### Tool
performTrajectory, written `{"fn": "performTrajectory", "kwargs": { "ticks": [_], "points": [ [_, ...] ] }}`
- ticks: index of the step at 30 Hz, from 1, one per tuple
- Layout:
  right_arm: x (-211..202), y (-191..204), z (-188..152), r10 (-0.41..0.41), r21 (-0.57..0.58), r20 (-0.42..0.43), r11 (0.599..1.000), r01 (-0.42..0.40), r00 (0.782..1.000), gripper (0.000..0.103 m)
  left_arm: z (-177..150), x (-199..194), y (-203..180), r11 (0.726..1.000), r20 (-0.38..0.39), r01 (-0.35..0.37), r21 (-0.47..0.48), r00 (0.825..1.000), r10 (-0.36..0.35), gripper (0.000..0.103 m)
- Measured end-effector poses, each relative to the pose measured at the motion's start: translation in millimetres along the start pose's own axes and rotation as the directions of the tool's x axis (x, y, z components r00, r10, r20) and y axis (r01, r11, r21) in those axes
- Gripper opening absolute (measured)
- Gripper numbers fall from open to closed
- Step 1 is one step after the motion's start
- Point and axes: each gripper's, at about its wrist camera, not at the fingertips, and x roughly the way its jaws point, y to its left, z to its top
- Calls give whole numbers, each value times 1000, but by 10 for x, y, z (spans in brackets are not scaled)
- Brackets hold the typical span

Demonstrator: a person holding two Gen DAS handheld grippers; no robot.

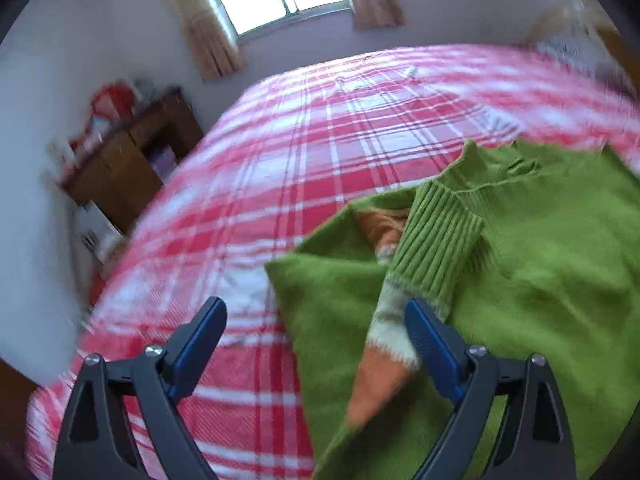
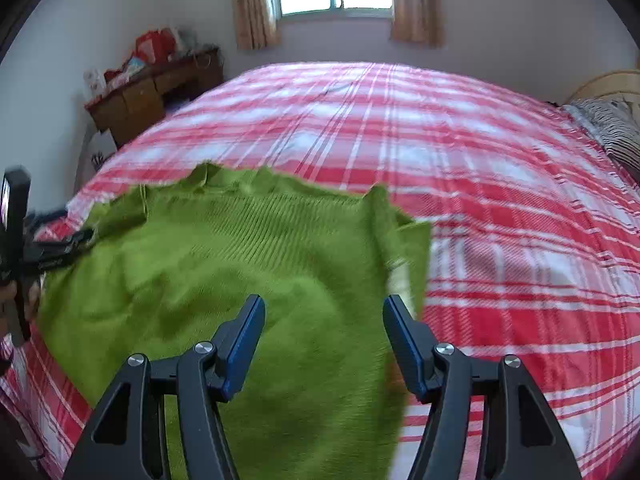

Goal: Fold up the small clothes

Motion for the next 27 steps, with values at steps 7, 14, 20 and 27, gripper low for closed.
{"fn": "performTrajectory", "kwargs": {
  "ticks": [7, 14, 20, 27],
  "points": [
    [179, 58, -211, -17, -16, 17, 1000, 17, 1000, 64, 37, -390, -106, 1000, 99, 15, 28, 995, -18, 102],
    [192, 20, -231, -4, 6, 39, 1000, 4, 999, 66, 198, 115, -471, 972, 39, -130, 194, 991, 124, 103],
    [180, 31, -250, -6, 6, 52, 1000, 5, 999, 67, 206, 437, 350, 970, -96, -217, -111, 974, 207, 103],
    [152, 7, -243, 9, 14, 50, 1000, -10, 999, 67, -157, 262, 802, 933, -98, -180, -311, 983, 157, 103]
  ]
}}
